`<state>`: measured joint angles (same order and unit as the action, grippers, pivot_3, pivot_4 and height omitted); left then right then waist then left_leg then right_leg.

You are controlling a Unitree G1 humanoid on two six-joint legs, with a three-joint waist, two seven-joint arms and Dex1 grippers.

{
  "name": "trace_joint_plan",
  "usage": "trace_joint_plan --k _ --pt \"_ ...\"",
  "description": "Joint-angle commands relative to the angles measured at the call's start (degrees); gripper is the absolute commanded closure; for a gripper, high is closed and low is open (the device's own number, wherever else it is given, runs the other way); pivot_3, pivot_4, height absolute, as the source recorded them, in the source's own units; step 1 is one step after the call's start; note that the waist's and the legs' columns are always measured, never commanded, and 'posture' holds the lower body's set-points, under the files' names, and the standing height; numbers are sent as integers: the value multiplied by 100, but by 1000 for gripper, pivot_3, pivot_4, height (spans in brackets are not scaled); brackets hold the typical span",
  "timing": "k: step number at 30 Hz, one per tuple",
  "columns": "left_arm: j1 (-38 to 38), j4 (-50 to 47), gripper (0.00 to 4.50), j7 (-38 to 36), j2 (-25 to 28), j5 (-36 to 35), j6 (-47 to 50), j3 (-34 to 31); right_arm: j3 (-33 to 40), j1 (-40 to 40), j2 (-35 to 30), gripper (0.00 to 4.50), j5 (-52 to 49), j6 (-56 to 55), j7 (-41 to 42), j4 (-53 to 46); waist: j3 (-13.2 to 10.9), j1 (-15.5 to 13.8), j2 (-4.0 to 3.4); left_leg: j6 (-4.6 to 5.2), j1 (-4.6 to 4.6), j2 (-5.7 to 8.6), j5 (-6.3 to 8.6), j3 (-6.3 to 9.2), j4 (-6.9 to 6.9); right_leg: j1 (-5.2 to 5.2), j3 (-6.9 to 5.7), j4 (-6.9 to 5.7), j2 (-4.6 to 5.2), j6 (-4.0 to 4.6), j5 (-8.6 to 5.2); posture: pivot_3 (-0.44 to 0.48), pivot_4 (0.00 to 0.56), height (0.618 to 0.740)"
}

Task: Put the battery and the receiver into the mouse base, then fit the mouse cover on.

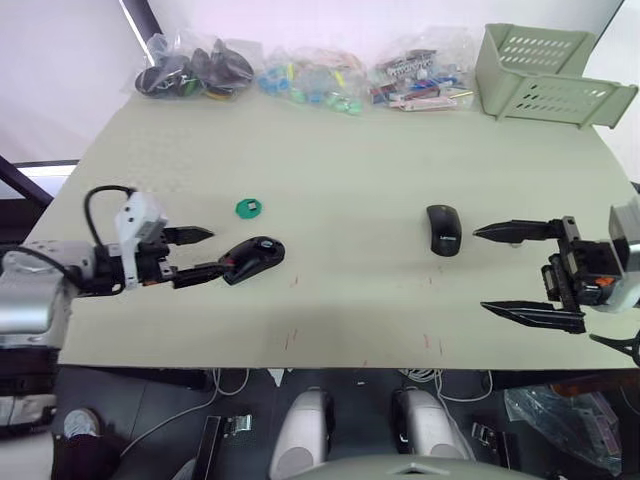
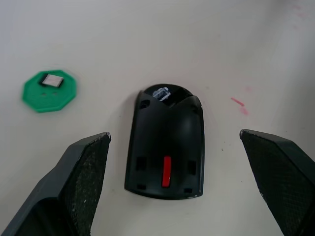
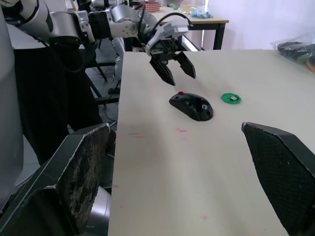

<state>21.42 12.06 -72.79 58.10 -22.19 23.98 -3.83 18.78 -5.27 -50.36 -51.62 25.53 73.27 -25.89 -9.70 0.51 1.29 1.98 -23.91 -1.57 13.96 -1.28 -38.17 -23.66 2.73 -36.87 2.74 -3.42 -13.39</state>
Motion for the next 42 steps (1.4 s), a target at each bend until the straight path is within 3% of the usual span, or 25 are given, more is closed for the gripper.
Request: trace_joint_plan --k 1,10,21,22,25,31,35,38,42 --pt "366 286 25 -38 -111 339 -184 273 237 76 17 0 -134 -16 -143 -286 -1 2 1 0 0 1 0 0 -1 -1 0 -1 0 -1 0 0 150 740" --pt "1052 1151 25 -160 -641 955 -672 842 480 398 101 0 -406 113 -642 -779 -5 -11 10 1 2 4 -1 4 -16 3 1 -19 0 -3 1 0 150 740" --pt "1492 1705 25 -94 -1029 1386 -1060 1006 467 544 186 0 -411 57 -907 -948 -8 7 17 1 0 7 -1 9 -20 4 -1 -24 1 -4 2 0 150 740" --pt "1466 1699 535 -136 -1024 1408 -1097 1020 456 549 197 0 -399 48 -921 -952 -8 11 17 1 0 7 -1 9 -20 4 0 -25 1 -4 2 0 150 740" --pt "1424 1670 1241 -180 -1026 1430 -1158 1007 437 587 226 0 -374 32 -945 -973 -8 11 17 1 1 7 -1 9 -20 4 0 -25 1 -4 2 0 150 740" --pt "1334 1553 1339 -293 -945 1395 -1322 937 469 683 247 0 -380 24 -995 -1020 -8 14 17 1 1 6 -1 10 -20 4 -1 -28 1 -4 2 0 150 740" --pt "1180 803 1339 -409 -891 1093 -1007 800 555 757 230 0 -371 31 -1036 -997 -8 11 17 1 1 6 -1 11 -21 4 -1 -28 1 -4 2 0 150 740" --pt "1060 -284 1339 -375 -900 736 -98 789 669 845 217 0 -389 55 -1081 -983 -8 -20 18 1 -4 3 -1 16 -25 4 -3 -30 2 -4 2 0 150 740" --pt "1015 -1531 1339 72 -1023 1062 563 1297 806 972 196 0 -330 46 -1084 -921 -8 -24 17 1 -2 7 -1 15 -27 8 -1 -30 3 -4 2 0 150 740"
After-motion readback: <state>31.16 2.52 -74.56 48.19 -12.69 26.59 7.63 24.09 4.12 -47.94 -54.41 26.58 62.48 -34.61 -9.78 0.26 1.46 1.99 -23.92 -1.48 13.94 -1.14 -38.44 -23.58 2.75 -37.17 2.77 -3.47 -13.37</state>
